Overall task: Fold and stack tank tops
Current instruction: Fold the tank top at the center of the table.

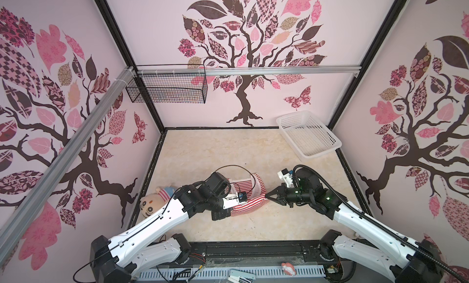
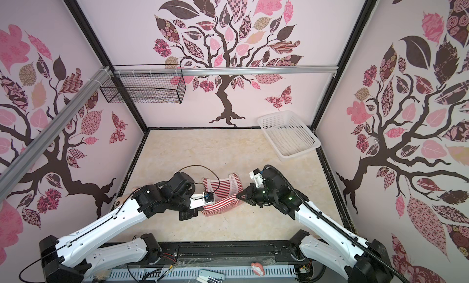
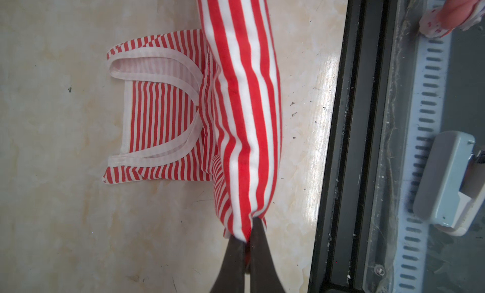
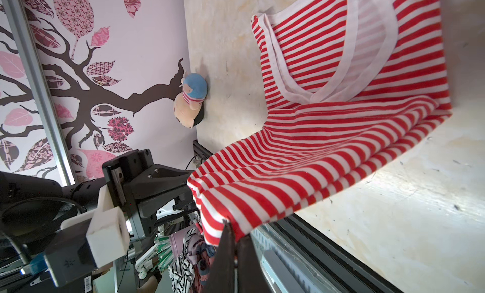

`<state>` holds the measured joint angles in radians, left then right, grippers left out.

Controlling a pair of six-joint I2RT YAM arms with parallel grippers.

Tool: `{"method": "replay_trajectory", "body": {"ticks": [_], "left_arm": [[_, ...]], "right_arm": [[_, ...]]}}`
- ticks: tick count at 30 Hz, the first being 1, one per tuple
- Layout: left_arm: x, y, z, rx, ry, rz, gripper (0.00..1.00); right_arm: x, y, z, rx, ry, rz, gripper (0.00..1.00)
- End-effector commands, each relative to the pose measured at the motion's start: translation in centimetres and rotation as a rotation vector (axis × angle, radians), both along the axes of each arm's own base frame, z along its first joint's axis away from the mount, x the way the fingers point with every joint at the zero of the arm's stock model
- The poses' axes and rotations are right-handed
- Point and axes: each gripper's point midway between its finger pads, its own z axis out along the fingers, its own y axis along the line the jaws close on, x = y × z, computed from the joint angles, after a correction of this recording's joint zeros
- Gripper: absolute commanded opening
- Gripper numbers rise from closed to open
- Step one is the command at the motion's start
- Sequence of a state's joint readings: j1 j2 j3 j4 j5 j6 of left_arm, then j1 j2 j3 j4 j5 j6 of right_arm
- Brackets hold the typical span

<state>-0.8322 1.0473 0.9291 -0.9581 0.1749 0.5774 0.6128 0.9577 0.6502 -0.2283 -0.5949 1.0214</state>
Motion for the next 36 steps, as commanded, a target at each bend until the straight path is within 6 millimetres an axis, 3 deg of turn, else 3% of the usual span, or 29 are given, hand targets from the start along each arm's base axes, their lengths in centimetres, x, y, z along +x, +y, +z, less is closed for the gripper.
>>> {"method": "replay_trajectory", "body": {"ticks": [1, 7, 17, 28, 36], "left_arm": [[1.6, -0.1, 0.0, -0.009, -0.052, 0.024, 0.0], [4.8, 0.2, 1.4, -0.068, -0.093, 0.111, 0.0], [7.4, -0.5, 0.0, -0.037, -0.116, 0.128, 0.0], [10.5, -0.5, 2.7, -0.145, -0.148, 0.216, 0.0], [12.7, 0.3, 1.4, -0.14, -0.128, 0.269, 0.0]], "right_arm": [[1.6, 0.3, 2.0, 0.035, -0.053, -0.017, 0.04], [3.4, 0.4, 2.5, 0.039, -0.077, -0.024, 0.04], [7.0, 0.9, 2.1, 0.027, -0.092, 0.004, 0.05], [10.1, 1.6, 2.4, 0.035, -0.109, 0.007, 0.05], [12.2, 2.4, 2.2, 0.047, -0.108, 0.013, 0.06]]}}
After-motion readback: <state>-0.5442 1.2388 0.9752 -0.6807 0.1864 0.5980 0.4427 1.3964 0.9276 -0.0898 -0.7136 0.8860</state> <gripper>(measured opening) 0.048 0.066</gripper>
